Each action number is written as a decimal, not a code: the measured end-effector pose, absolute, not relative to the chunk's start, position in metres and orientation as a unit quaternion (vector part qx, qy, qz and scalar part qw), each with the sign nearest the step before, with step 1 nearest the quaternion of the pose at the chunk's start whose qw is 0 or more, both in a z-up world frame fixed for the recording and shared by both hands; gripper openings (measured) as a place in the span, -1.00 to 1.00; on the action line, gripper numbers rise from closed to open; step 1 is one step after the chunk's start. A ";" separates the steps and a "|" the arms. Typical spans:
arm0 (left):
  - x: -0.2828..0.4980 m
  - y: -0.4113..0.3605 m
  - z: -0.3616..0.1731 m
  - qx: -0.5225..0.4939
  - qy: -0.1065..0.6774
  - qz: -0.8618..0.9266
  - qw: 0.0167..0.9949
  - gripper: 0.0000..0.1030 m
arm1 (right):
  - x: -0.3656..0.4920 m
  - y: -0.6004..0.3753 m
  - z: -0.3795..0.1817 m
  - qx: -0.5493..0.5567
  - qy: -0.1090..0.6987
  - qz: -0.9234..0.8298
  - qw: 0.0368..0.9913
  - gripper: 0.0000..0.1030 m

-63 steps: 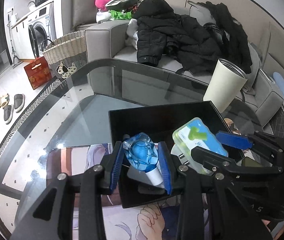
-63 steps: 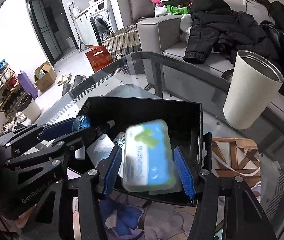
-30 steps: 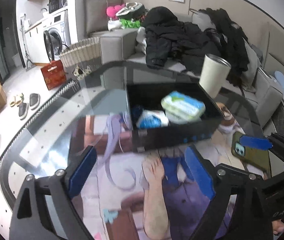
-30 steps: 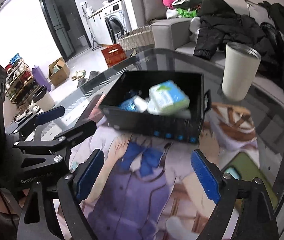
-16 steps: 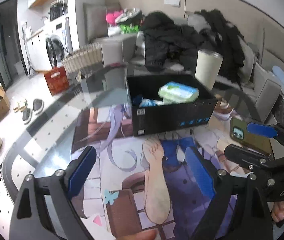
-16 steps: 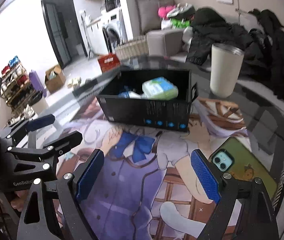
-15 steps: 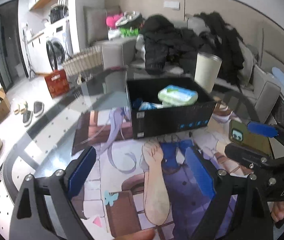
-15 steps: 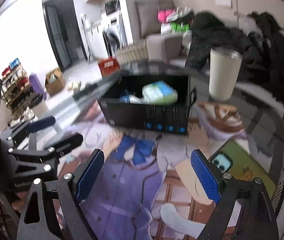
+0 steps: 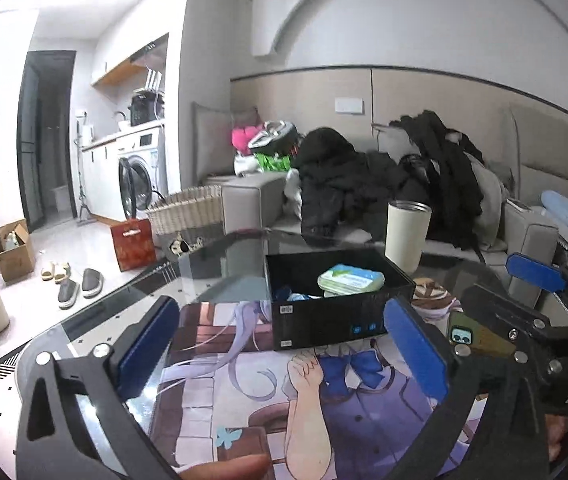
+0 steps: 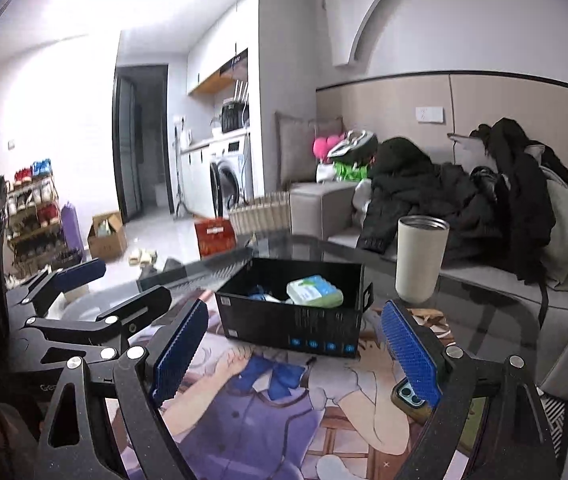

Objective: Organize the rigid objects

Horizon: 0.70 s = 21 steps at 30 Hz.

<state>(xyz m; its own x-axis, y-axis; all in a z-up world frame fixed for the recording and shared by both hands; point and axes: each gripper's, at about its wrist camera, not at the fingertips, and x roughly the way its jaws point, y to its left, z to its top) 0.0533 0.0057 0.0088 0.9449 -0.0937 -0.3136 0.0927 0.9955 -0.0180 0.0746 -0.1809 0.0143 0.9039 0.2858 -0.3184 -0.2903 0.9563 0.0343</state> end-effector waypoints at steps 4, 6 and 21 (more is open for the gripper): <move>0.045 0.005 0.008 -0.005 0.150 -0.042 0.988 1.00 | 0.066 -0.181 0.013 -0.010 0.135 0.141 0.981 0.75; 0.040 0.006 0.008 -0.010 0.138 -0.037 0.990 1.00 | 0.060 -0.181 0.013 -0.017 0.121 0.138 0.983 0.75; 0.024 0.004 0.007 -0.010 0.105 -0.028 0.994 1.00 | 0.047 -0.184 0.009 -0.015 0.098 0.125 0.987 0.78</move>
